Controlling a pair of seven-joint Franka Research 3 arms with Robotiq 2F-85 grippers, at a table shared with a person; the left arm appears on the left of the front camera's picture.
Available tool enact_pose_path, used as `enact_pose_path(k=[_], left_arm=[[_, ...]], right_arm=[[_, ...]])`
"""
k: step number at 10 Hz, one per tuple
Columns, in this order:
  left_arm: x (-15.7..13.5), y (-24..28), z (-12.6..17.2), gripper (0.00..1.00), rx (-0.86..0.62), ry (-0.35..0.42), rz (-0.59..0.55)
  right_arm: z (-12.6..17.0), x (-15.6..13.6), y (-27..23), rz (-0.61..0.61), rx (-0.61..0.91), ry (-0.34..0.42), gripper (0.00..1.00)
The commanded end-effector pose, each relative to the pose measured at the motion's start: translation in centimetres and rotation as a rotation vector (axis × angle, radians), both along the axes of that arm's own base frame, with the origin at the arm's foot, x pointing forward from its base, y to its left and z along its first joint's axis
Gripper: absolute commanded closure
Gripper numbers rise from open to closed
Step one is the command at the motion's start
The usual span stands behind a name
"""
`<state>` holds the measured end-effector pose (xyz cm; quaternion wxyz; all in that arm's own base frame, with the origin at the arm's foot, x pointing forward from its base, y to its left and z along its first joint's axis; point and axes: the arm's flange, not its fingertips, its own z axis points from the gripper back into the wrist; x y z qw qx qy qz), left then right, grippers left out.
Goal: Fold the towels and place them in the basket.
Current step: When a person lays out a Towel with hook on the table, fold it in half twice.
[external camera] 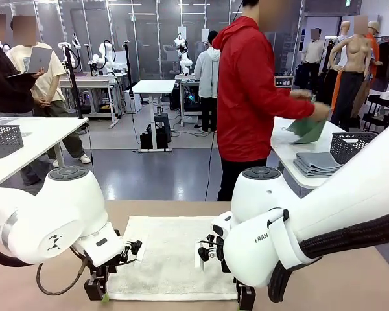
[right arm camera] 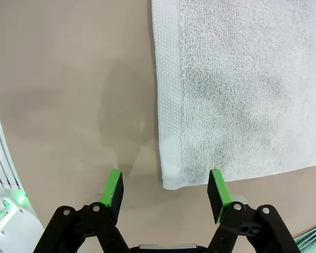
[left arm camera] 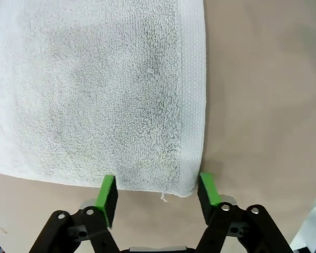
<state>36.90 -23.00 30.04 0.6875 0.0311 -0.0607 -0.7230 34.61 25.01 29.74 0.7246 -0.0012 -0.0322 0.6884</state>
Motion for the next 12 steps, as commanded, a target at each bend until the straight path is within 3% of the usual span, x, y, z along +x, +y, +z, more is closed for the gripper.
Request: enact_pose_path(k=[1,5,6,7,8,9,10,11,12], left_arm=[[-0.54,0.73,0.10,0.16,-0.009,0.022,-0.002],[-0.34,0.72,-0.25,0.16,0.010,0.050,-0.010],[-0.35,0.72,-0.42,0.46,0.020,0.051,-0.021],[-0.34,0.64,-0.54,0.46,0.024,0.054,-0.023],[-0.42,0.69,-0.54,0.65,0.024,0.054,-0.024],[-0.52,0.71,-0.45,0.51,0.023,0.050,-0.025],[-0.63,0.70,-0.40,0.83,0.023,0.047,-0.025],[-0.70,0.64,-0.36,0.70,0.021,0.047,-0.028],[-0.75,0.48,-0.37,1.00,0.020,0.049,-0.032]], right_arm=[[-0.28,0.45,-0.07,0.004,-0.005,-0.020,0.20],[-0.52,0.69,-0.12,0.005,-0.003,0.001,0.20],[-0.58,0.71,-0.18,-0.004,-0.002,0.010,0.39],[-0.64,0.73,-0.27,-0.006,0.000,0.013,0.39],[-0.71,0.72,-0.30,-0.007,0.002,0.015,0.59],[-0.69,0.71,-0.32,-0.008,0.004,0.017,0.45],[-0.71,0.66,-0.32,-0.009,0.004,0.017,0.79],[-0.72,0.58,-0.29,-0.008,0.004,0.018,0.65],[-0.67,0.48,-0.30,-0.006,0.005,0.015,0.99]])
